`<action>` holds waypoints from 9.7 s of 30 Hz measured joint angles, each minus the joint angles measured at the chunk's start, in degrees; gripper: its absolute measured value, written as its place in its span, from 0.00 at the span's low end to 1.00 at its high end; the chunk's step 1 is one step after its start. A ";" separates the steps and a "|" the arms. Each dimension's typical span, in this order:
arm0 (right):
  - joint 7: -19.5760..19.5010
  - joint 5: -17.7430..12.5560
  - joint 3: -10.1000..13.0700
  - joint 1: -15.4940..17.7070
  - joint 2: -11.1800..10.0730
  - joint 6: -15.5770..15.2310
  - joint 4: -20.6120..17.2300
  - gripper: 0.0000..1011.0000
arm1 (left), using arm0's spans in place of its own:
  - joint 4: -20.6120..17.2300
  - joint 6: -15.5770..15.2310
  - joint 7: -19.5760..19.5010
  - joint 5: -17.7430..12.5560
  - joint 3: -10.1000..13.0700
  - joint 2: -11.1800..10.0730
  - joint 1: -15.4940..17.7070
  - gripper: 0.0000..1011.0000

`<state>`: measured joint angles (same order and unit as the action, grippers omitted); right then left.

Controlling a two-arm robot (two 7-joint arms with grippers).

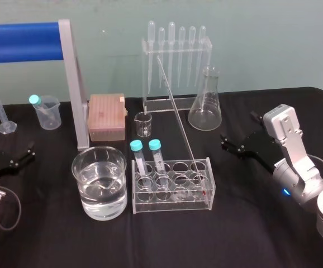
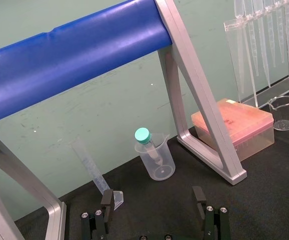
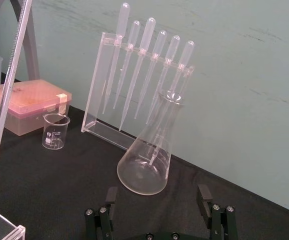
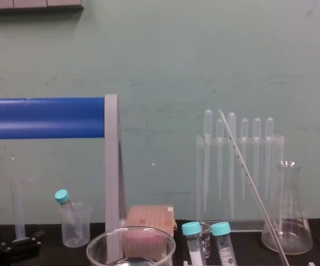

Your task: Hold the thermometer with one hand and immerse one end into the beaker, then reinsert it into the test tube rack.

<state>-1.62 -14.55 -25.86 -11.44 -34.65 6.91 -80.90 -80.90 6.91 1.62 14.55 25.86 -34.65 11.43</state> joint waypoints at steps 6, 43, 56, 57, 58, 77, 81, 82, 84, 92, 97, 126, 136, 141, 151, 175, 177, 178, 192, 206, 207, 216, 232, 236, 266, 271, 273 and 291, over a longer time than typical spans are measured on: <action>0.00 0.01 0.07 0.03 0.03 -0.01 -0.01 0.99 | 0.00 0.00 0.00 0.00 0.00 0.00 0.00 1.00; 11.41 -12.86 4.47 -2.03 10.08 -1.91 -15.39 0.99 | 0.00 0.00 0.00 0.00 0.00 0.00 0.00 1.00; 11.22 -14.43 4.58 -3.38 12.21 -13.55 -13.83 0.99 | 0.00 0.00 0.00 0.00 0.00 0.00 0.00 1.00; 11.22 -14.39 4.62 -3.51 12.37 -14.30 -13.49 0.99 | 0.00 0.00 0.00 0.00 0.00 0.00 0.00 1.00; 11.22 -14.39 4.62 -3.51 12.37 -14.30 -13.49 0.99 | 0.00 0.00 0.00 0.00 0.00 0.00 0.00 1.00; 13.60 -11.65 5.02 -5.01 14.39 -18.15 -9.05 0.99 | 0.00 0.00 0.00 0.00 0.00 0.00 0.00 1.00; 13.90 -11.20 5.37 -5.05 14.90 -18.30 -8.62 0.99 | 0.00 0.00 0.00 0.00 0.00 0.00 0.00 1.00; 13.99 -11.10 5.48 -5.05 15.04 -18.30 -8.55 0.99 | 0.00 0.00 0.00 0.00 0.00 0.00 0.00 1.00; 13.99 -11.10 5.48 -5.06 15.03 -18.30 -8.55 0.99 | 0.00 0.00 0.00 0.00 0.00 0.00 0.00 1.00; 13.96 -11.14 5.43 -5.04 14.92 -18.29 -8.60 0.99 | 0.00 0.00 0.00 0.00 0.00 0.00 0.00 1.00; 13.94 -11.16 5.40 -5.02 14.88 -18.29 -8.62 0.99 | 0.00 0.00 0.00 0.00 0.00 0.00 0.00 1.00; 13.90 -11.24 5.35 -5.01 14.79 -18.22 -8.71 0.24 | 0.00 0.00 0.00 0.00 0.00 0.00 0.00 1.00; 13.86 -11.23 5.35 -5.01 14.78 -18.22 -8.71 0.06 | 0.00 0.00 0.00 0.00 0.00 0.00 0.00 1.00; 13.86 -11.24 5.35 -5.01 14.78 -18.22 -8.71 0.06 | 0.00 0.00 0.00 0.00 0.00 0.00 0.00 1.00; 14.28 -8.29 6.08 -4.55 14.87 -14.93 -9.32 0.06 | 0.00 0.00 0.00 0.00 0.00 0.00 0.00 1.00; 26.23 -20.09 11.82 -9.80 19.44 -4.61 -10.77 0.06 | 0.00 0.00 0.00 0.00 0.00 0.00 0.00 1.00; 29.16 -22.56 11.48 -11.29 20.15 -3.27 -9.56 0.06 | 0.00 0.00 0.00 0.00 0.00 0.00 0.00 1.00; 30.82 -23.55 10.96 -12.17 20.48 -2.47 -8.92 0.06 | 0.00 0.00 0.00 0.00 0.00 0.00 0.00 1.00; 41.37 -27.12 3.53 -17.15 22.95 1.86 -3.72 0.06 | 0.00 0.00 0.00 0.00 0.00 0.00 0.00 1.00; 47.46 -29.99 -2.04 -19.82 24.65 2.73 4.82 0.06 | 0.00 0.00 0.00 0.00 0.00 0.00 0.00 1.00; 47.46 -29.99 -2.04 -19.82 24.65 2.73 4.82 0.06 | 0.00 0.00 0.00 0.00 0.00 0.00 0.00 1.00; 48.85 -30.06 -4.15 -21.02 24.44 3.83 10.04 0.06 | 0.00 0.00 0.00 0.00 0.00 0.00 0.00 1.00; 52.43 -30.34 -6.98 -22.51 24.70 5.31 17.16 0.06 | 0.00 0.00 0.00 0.00 0.00 0.00 0.00 1.00; 52.98 -29.82 -7.45 -22.57 24.70 5.69 18.29 0.06 | 0.00 0.00 0.00 0.00 0.00 0.00 0.00 1.00; 53.86 -28.54 -8.36 -22.99 25.03 5.12 20.72 0.06 | 0.00 0.00 0.00 0.00 0.00 0.00 0.00 1.00; 53.86 -28.54 -8.34 -22.97 25.03 5.13 20.71 0.06 | 0.00 0.00 0.00 0.00 0.00 0.00 0.00 1.00; 53.85 -28.54 -8.33 -22.97 25.03 5.13 20.70 0.06 | 0.00 0.00 0.00 0.00 0.00 0.00 0.00 1.00; 53.80 -28.55 -8.29 -22.97 25.03 5.17 20.70 0.06 | 0.00 0.00 0.00 0.00 0.00 0.00 0.00 1.00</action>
<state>52.18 -43.09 -34.16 -34.41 -9.62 12.07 -60.20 -80.90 6.91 1.62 14.55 25.86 -34.65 11.43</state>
